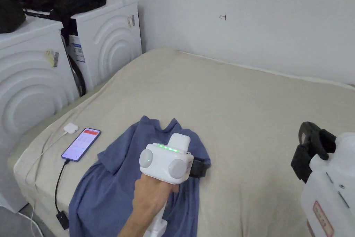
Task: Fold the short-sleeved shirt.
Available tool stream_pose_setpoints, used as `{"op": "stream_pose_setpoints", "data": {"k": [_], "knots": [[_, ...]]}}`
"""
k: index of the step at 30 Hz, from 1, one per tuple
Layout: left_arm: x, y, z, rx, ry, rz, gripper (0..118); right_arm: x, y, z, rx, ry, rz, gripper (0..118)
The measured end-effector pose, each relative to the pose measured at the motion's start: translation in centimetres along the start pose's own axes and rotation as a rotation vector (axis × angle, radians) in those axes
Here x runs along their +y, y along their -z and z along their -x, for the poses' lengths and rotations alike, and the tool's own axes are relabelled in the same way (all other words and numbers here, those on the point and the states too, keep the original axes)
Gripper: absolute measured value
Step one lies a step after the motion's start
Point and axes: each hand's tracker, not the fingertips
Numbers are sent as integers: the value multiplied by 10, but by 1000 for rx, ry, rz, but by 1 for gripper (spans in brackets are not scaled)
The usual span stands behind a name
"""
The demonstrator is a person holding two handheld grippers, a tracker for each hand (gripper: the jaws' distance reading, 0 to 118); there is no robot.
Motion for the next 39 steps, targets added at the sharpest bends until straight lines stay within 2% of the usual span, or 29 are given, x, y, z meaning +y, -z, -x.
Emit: {"op": "stream_pose_setpoints", "data": {"k": [2, 4, 5, 7, 11, 13, 14, 16, 18, 19, 20, 23, 24, 27, 30, 34, 39], "knots": [[14, 19, 1, 60, 60, 108, 118, -5, 3, -4, 1, -1, 10, 0], [22, 37, 1, 66, 121, 141, 118, -9, 7, -7, 2, -1, 18, 0], [-17, 60, -4, 78, 140, 162, 118, -11, 11, -7, -2, -4, 30, 0], [-25, 82, -3, 117, 159, 223, 118, -14, 14, -9, 0, -9, 44, 0], [-30, 105, 6, 64, 102, 260, 117, -18, 19, -11, -8, 2, 55, 0], [-37, 105, 9, 97, 105, 283, 111, -21, 22, -11, -7, 5, 64, 0], [-40, 104, 13, 98, 81, 264, 109, -22, 22, -11, -4, 5, 68, 0], [-37, 98, 22, 43, -52, 263, 102, -23, 22, -10, -2, -1, 73, 0], [-33, 93, 25, 81, 9, 234, 72, -25, 23, -11, -2, -1, 75, 0], [-30, 89, 31, 67, 12, 206, 45, -25, 24, -11, 1, 4, 79, 0], [-29, 86, 38, 51, 1, 215, 6, -25, 24, -11, 6, 8, 83, 0], [-34, 80, 51, 67, 4, 219, 6, -25, 22, -10, 8, 5, 81, 0], [-33, 74, 53, 107, 49, 167, 6, -25, 21, -10, 8, 3, 80, 0], [-23, 54, 57, 52, 5, 70, 6, -25, 18, -11, 5, -1, 75, 0], [-1, 33, 50, 101, 85, -17, 6, -23, 18, -11, 4, 8, 67, 0], [36, -6, 42, 116, 64, -202, 6, -16, 13, -12, -3, 13, 44, 0], [84, -69, 22, 66, 96, -407, 6, -5, 2, -18, -19, 15, 6, 0]]}}
